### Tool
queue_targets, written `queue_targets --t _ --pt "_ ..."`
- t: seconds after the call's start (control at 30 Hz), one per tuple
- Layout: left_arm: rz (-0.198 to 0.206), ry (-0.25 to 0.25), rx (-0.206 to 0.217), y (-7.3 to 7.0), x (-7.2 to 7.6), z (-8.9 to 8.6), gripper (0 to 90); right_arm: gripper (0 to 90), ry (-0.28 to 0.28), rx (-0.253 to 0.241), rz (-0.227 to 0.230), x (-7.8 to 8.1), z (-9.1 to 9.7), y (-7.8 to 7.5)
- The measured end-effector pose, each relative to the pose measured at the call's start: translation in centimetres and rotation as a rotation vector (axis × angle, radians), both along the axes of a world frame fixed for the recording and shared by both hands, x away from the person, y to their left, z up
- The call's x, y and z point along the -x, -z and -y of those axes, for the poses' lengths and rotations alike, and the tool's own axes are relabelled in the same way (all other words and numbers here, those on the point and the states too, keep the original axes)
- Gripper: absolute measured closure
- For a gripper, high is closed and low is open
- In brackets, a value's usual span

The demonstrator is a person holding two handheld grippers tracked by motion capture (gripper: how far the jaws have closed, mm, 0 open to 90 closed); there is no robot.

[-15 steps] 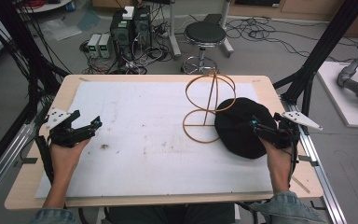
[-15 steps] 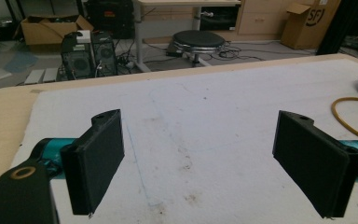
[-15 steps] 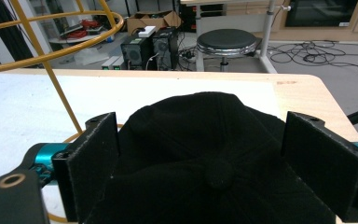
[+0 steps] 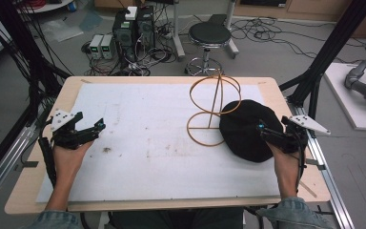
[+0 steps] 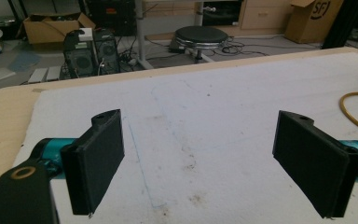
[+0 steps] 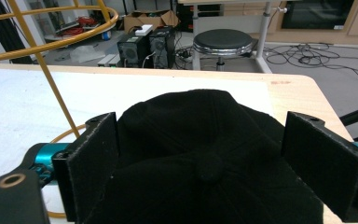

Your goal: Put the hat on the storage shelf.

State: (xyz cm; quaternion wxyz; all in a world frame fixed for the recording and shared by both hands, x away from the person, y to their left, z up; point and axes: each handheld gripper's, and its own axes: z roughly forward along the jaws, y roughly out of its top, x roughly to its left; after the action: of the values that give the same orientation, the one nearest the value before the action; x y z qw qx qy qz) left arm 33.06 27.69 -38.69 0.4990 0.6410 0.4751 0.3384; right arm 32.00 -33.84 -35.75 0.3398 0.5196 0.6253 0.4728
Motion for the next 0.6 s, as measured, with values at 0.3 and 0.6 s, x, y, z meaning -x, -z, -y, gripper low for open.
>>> queue_targets --t 0.3,0.6 --pt "0.003 0.008 -0.002 0.0 0.3 -0.1 16.7 11.3 -0.007 0.016 0.020 -0.7 -0.3 0.2" --pt "-0.007 0.014 -0.007 0.2 0.2 0.0 16.7 11.4 0.011 0.044 0.004 -2.5 -0.3 1.6"
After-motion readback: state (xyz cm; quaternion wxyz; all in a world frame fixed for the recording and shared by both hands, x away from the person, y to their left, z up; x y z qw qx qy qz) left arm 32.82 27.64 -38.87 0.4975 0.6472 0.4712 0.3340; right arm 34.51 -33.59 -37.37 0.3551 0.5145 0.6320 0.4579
